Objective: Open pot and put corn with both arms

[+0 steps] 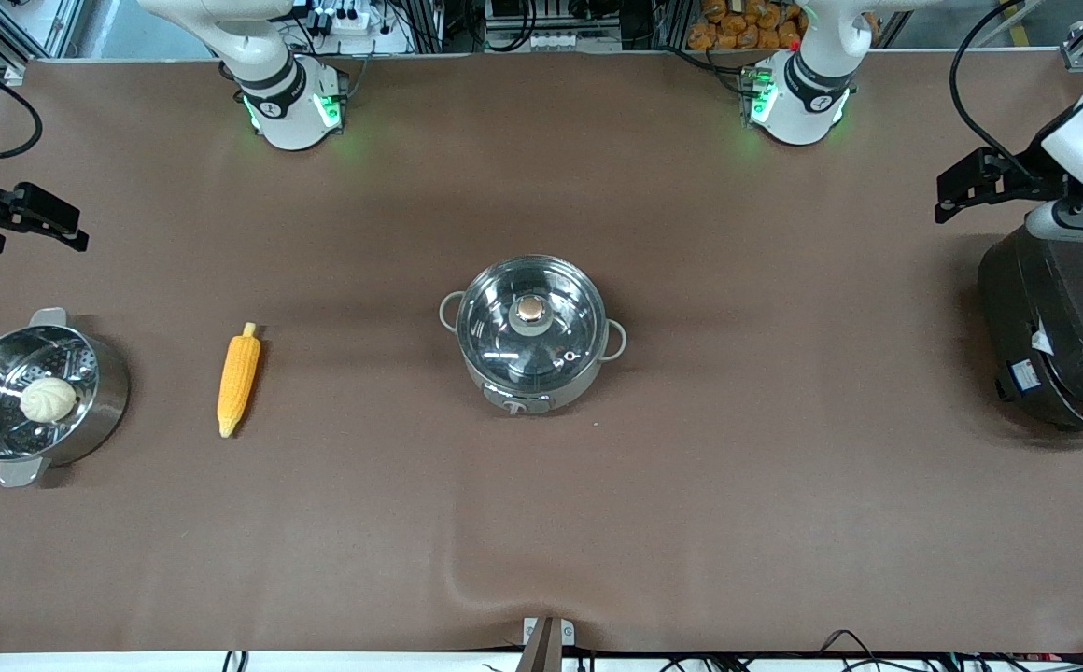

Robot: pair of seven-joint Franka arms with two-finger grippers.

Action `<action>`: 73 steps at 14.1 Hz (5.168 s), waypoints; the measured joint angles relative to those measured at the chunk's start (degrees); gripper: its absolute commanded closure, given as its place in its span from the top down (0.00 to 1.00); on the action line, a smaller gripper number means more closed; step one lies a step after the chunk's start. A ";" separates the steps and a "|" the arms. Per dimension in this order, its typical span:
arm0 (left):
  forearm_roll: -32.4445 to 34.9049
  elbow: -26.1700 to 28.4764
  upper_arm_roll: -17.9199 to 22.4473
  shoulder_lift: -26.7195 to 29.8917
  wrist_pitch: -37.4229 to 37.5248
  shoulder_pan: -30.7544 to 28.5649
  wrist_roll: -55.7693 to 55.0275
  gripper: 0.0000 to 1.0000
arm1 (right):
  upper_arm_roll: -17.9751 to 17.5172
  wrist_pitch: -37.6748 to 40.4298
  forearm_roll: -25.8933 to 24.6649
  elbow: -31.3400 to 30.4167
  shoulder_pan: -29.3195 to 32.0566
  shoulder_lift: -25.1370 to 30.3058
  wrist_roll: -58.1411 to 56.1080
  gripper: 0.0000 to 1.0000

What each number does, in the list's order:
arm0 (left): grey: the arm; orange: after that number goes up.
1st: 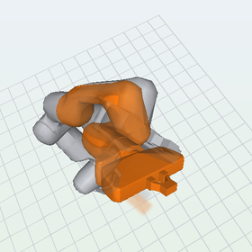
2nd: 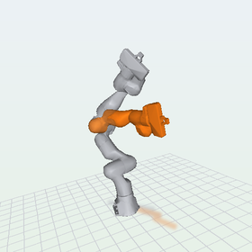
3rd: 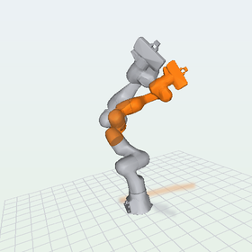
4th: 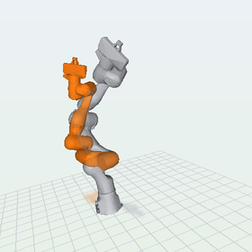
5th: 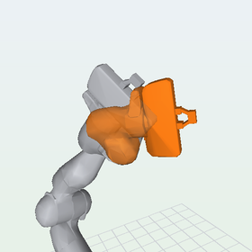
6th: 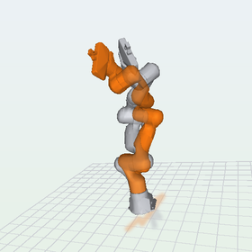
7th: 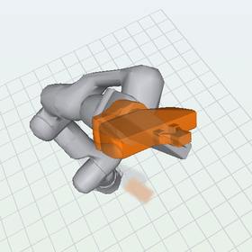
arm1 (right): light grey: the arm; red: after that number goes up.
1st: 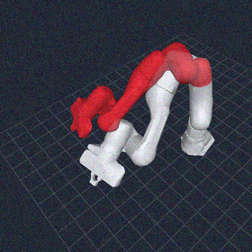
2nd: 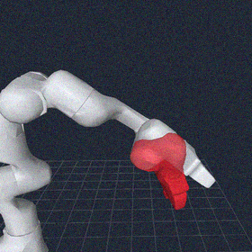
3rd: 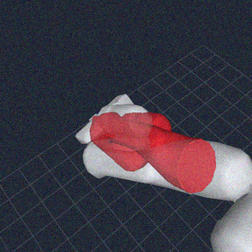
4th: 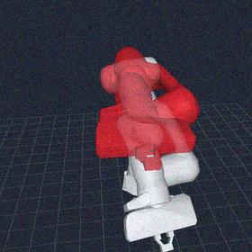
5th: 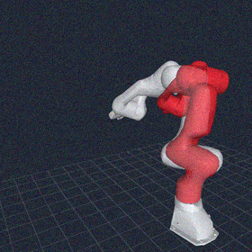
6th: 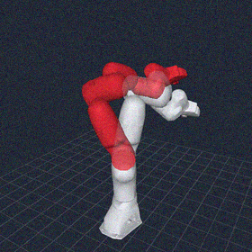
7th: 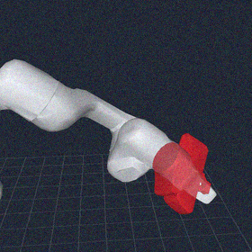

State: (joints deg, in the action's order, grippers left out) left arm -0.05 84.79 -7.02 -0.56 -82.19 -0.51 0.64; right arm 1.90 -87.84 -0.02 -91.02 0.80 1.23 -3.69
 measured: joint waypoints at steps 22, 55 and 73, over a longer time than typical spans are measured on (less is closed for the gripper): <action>3.84 -0.43 -1.98 -23.43 -27.38 31.23 -48.01 1.00 | -0.43 -31.64 3.00 -18.48 -0.57 -13.52 -0.77 1.00; 7.70 -7.89 -1.33 -35.68 -31.13 42.92 -56.03 0.00 | -1.32 -20.47 9.38 -8.62 -6.67 -19.27 -4.46 0.01; 7.72 0.34 -0.62 -30.62 -26.79 9.59 -41.25 0.00 | -0.58 -36.47 7.71 -1.35 -46.30 -29.77 43.70 0.29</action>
State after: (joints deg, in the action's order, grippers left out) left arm 7.66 85.13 -7.64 -31.18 -108.98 9.08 -40.61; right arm 1.33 -124.31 7.69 -92.37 -45.50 -28.54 40.01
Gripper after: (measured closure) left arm 0.498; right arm 0.656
